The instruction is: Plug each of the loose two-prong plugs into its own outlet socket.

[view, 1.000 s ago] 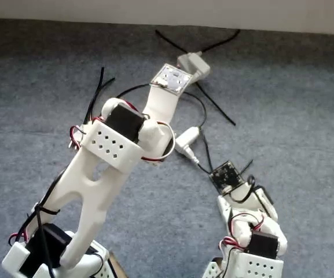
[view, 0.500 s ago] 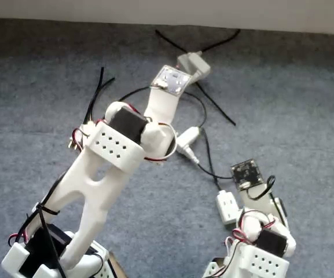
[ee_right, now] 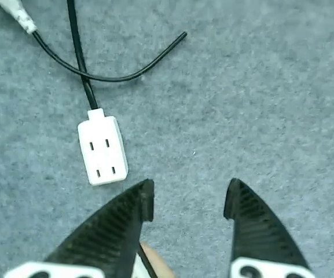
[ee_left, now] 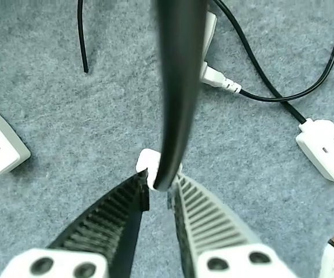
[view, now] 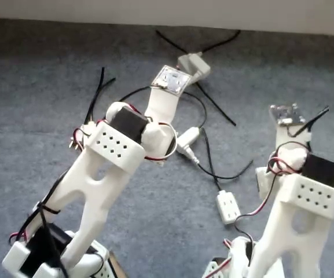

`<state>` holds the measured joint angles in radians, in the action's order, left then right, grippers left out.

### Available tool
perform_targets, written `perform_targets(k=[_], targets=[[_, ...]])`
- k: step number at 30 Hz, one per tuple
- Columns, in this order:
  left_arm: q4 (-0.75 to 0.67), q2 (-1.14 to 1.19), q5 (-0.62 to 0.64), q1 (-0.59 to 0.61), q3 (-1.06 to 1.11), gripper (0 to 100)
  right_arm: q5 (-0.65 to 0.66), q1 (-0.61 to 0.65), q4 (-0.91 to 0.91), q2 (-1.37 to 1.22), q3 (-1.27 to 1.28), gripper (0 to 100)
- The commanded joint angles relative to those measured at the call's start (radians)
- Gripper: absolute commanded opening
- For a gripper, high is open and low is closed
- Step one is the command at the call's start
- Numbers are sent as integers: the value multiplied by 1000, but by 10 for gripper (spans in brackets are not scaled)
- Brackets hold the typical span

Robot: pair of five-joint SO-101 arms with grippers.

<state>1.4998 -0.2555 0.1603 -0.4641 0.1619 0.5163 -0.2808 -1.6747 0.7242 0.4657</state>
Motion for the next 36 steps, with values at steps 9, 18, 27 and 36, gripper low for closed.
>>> perform_targets(k=[9,18,27,36], targets=[[-17,-13,9,12,-2,6,25,151,-87,-25,120,209],[-17,-10,9,12,-2,6,60,223,-85,-35,173,200],[-17,-7,9,5,-2,6,-68,409,-10,-42,291,197],[-17,-5,9,4,-2,6,-104,455,142,-44,449,240]])
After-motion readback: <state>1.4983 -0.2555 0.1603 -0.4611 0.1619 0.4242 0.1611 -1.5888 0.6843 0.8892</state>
